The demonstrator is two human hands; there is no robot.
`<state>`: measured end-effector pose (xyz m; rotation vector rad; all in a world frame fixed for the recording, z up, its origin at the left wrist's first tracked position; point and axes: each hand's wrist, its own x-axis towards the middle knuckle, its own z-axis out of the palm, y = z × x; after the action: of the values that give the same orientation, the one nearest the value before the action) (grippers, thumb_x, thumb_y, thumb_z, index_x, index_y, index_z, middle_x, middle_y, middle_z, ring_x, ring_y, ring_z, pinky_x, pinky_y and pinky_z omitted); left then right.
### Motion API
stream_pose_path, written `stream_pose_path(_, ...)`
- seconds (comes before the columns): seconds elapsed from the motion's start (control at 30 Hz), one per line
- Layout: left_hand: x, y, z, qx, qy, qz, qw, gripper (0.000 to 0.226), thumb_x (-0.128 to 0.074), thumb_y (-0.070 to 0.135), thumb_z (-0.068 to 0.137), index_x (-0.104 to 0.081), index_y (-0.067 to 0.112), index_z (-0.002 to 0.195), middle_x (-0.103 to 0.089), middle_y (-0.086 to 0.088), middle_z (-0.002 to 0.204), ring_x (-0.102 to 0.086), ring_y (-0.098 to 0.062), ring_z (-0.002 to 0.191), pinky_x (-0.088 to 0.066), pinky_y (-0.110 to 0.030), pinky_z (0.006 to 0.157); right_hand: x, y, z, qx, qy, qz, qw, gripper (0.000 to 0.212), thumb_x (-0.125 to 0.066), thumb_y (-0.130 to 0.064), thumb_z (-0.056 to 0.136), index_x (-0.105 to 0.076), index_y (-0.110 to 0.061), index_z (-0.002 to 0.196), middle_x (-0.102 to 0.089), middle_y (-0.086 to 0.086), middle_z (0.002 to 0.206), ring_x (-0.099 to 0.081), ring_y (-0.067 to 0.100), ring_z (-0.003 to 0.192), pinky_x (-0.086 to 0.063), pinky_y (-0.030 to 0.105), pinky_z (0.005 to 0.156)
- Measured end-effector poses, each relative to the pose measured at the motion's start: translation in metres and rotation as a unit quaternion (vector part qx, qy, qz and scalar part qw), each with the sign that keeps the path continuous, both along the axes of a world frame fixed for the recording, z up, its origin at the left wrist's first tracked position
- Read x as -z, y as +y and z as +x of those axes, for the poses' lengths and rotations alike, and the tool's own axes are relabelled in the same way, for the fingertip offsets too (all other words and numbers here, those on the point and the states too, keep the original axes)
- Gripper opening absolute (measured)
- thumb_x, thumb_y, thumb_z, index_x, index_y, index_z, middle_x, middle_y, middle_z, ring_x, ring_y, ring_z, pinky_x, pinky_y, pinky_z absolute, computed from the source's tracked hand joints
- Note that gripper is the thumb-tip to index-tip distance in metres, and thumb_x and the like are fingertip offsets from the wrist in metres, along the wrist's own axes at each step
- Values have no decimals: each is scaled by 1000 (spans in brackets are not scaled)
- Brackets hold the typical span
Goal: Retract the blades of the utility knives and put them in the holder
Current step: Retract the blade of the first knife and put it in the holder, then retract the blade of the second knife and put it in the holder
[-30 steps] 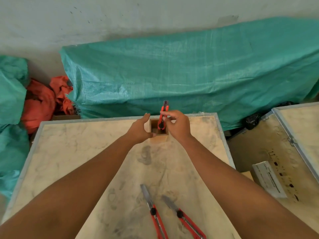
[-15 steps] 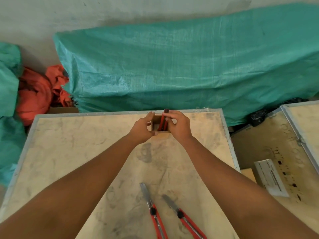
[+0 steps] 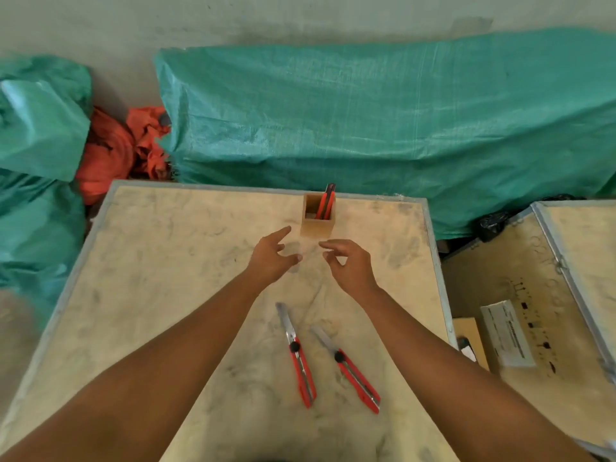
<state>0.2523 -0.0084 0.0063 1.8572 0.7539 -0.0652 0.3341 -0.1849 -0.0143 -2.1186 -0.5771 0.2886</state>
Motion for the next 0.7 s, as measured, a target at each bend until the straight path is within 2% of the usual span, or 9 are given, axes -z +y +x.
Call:
stream_pose_path(0.07, 7, -16, -38, -33, -1, -28, 999, 75, -80, 18, 77, -45, 22, 143, -48, -2, 149, -54, -27, 128, -51, -42, 100, 6, -14, -25, -36, 44, -28, 998, 25, -71, -3, 90, -79, -17, 109, -75, 5, 115, -73, 16, 86, -55, 21, 89)
stream_pose_path(0.17, 23, -40, -95, -71, 21, -59, 995, 77, -81, 20, 77, -44, 19, 145, -45, -4, 151, -55, -27, 125, -51, -35, 94, 18, -31, -61, -89, 127, -78, 985, 25, -71, -5, 91, -79, -19, 110, -75, 3, 118, -73, 16, 92, -51, 6, 83)
stream_pose_path(0.3, 46, -85, -152, -112, 76, -71, 988, 78, -80, 19, 76, -44, 14, 145, -47, -4, 149, -60, -22, 115, -50, -29, 88, 35, -42, -92, -165, 174, -155, 958, 30, -67, -7, 92, -76, -20, 118, -73, 2, 124, -69, 15, 112, -52, 26, 102)
stream_pose_path(0.4, 58, -123, -171, -141, 109, -78, 981, 74, -79, 16, 77, -46, 11, 143, -55, -5, 141, -62, -19, 107, -50, -26, 84, 45, -42, -102, -214, 170, -191, 943, 36, -63, -2, 92, -72, -15, 124, -69, 6, 131, -65, 19, 120, -45, 19, 99)
stream_pose_path(0.47, 61, -143, -174, -143, 121, -60, 980, 64, -74, 11, 79, -52, 10, 138, -62, -8, 126, -63, -18, 100, -48, -27, 75, 50, -41, -106, -236, 173, -200, 935, 41, -58, 2, 92, -70, -14, 127, -68, 8, 132, -65, 22, 120, -46, 21, 97)
stream_pose_path(0.53, 66, -159, -175, -133, 109, -34, 985, 39, -67, 3, 77, -68, 11, 115, -65, -10, 100, -61, -11, 74, -54, -38, 65, 53, -38, -110, -257, 174, -205, 928, 42, -58, 2, 92, -68, -13, 130, -67, 9, 134, -64, 23, 121, -47, 25, 103)
stream_pose_path(0.57, 68, -165, -176, -127, 107, -19, 986, 27, -63, 2, 76, -70, 13, 100, -62, -12, 95, -60, -10, 65, -56, -41, 61, 54, -36, -112, -266, 172, -208, 925, 42, -60, 1, 92, -68, -13, 131, -67, 8, 134, -64, 22, 123, -45, 27, 108)
stream_pose_path(0.6, 71, -170, -177, -121, 108, -3, 987, 22, -60, 4, 76, -68, 16, 93, -59, -11, 98, -60, -12, 63, -57, -40, 59, 57, -35, -113, -273, 170, -210, 923, 42, -62, 1, 91, -68, -13, 130, -68, 8, 133, -64, 22, 123, -44, 28, 110)
stream_pose_path(0.7, 79, -179, -179, -109, 112, 47, 987, 34, -57, 13, 84, -63, 22, 117, -46, 3, 114, -57, -13, 74, -53, -30, 67, 64, -34, -117, -269, 168, -210, 925, 39, -65, 2, 88, -72, -14, 124, -73, 8, 125, -68, 21, 115, -46, 25, 105)
